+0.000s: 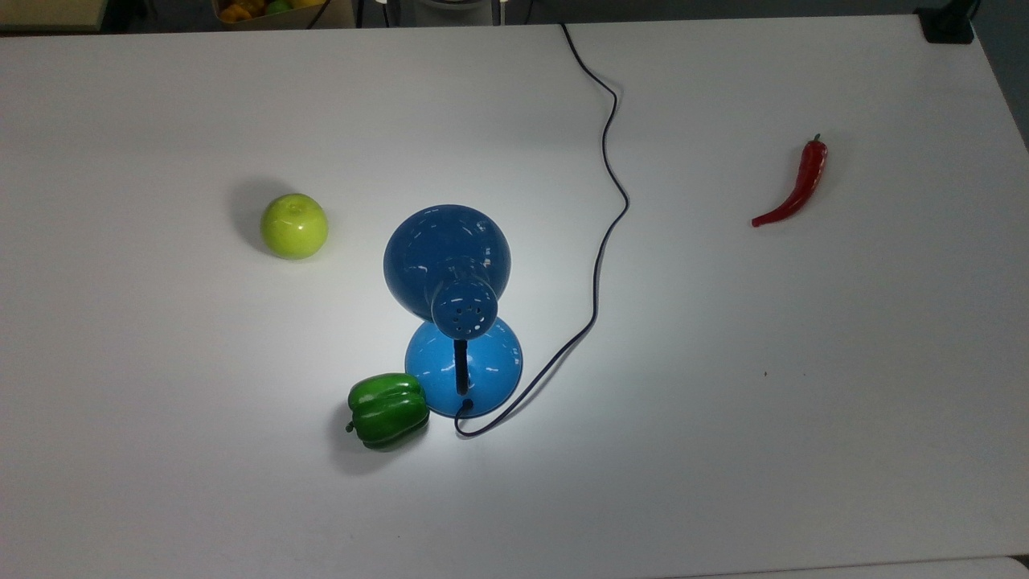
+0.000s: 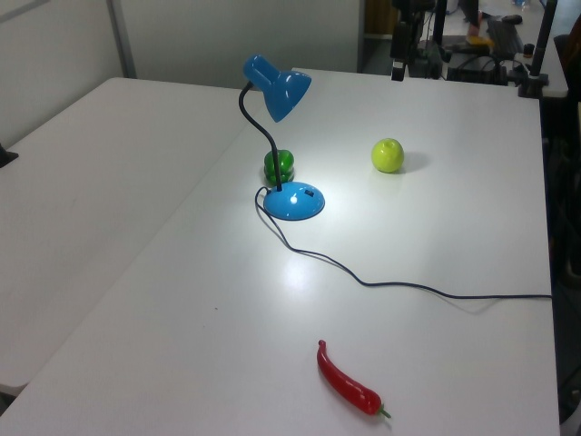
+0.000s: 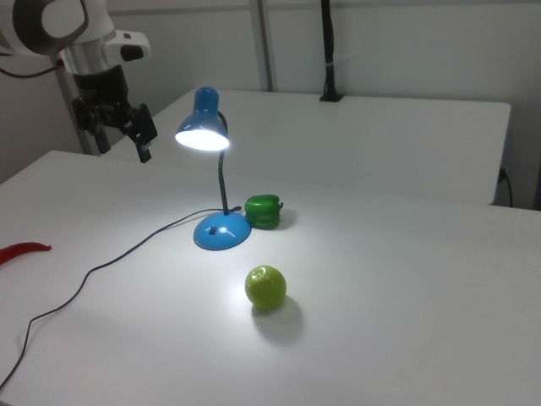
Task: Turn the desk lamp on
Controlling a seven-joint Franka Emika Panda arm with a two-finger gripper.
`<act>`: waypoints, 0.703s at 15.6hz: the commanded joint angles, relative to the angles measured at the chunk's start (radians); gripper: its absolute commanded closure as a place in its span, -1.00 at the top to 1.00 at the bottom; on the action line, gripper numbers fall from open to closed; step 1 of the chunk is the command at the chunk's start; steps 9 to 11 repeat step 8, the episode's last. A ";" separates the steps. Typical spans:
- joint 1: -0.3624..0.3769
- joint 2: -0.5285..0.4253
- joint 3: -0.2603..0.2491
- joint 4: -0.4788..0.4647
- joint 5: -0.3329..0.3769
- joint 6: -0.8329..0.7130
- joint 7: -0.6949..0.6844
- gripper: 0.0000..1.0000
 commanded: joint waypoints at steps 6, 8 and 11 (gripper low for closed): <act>-0.012 0.010 -0.008 -0.004 0.009 0.071 -0.149 1.00; -0.011 0.012 -0.007 -0.004 0.009 0.071 -0.152 1.00; -0.011 0.012 -0.007 -0.004 0.009 0.071 -0.152 1.00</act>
